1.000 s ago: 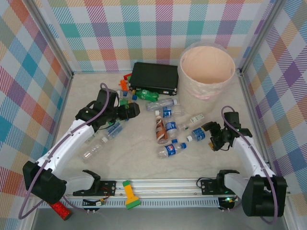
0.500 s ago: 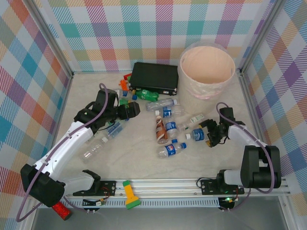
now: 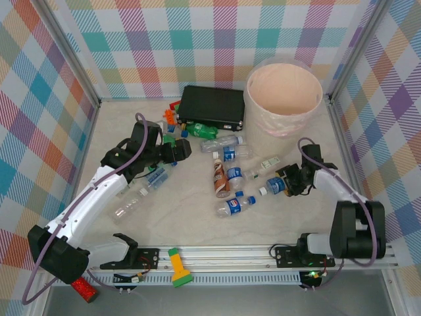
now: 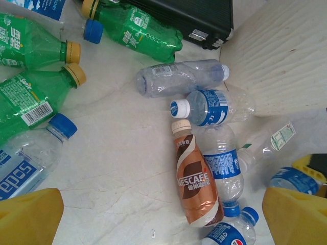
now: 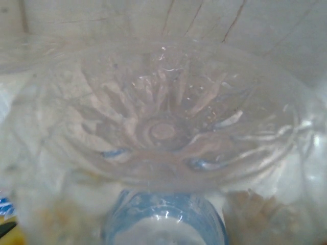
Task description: Put the plastic bottles in the bin
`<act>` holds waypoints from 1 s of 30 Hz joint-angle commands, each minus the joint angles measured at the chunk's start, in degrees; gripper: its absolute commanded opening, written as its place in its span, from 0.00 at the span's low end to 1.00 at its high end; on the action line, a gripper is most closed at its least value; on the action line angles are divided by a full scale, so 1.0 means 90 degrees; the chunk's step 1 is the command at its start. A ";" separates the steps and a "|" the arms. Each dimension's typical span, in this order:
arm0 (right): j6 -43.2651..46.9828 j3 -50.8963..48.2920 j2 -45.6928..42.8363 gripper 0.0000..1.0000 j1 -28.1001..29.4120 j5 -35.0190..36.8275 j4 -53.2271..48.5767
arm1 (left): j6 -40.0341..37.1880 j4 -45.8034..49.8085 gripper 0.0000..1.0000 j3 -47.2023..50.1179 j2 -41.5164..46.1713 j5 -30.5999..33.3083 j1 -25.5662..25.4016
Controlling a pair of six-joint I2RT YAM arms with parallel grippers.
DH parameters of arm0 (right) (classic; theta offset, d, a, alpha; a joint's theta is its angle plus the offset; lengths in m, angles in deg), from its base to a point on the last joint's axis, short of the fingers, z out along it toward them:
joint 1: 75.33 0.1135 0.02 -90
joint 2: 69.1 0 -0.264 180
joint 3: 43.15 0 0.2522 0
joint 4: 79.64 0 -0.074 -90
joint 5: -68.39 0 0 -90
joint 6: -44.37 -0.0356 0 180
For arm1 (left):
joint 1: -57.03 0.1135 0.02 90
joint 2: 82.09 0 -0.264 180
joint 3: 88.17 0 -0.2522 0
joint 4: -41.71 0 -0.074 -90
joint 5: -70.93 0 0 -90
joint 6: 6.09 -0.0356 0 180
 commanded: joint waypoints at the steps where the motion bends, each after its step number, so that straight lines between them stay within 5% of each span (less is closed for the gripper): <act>1: 0.0288 0.0435 -0.0659 0.57 -0.0032 0.0264 -0.0954 | -0.0131 0.0061 1.00 -0.0253 -0.0090 0.0039 -0.0034; 9: 0.0753 0.2216 -0.1787 0.57 -0.0176 0.0425 -0.2574 | -0.0237 0.0029 0.99 -0.0551 -0.0332 -0.0037 -0.0029; 14: 0.0990 0.4100 -0.1578 0.58 -0.0308 0.0168 -0.3329 | -0.0312 0.0090 1.00 -0.0769 -0.0444 -0.0111 -0.0033; 30: 0.0134 0.8549 0.1934 0.55 -0.0316 -0.0683 -0.2300 | -0.0430 0.0171 1.00 -0.1097 -0.0228 -0.0045 -0.0034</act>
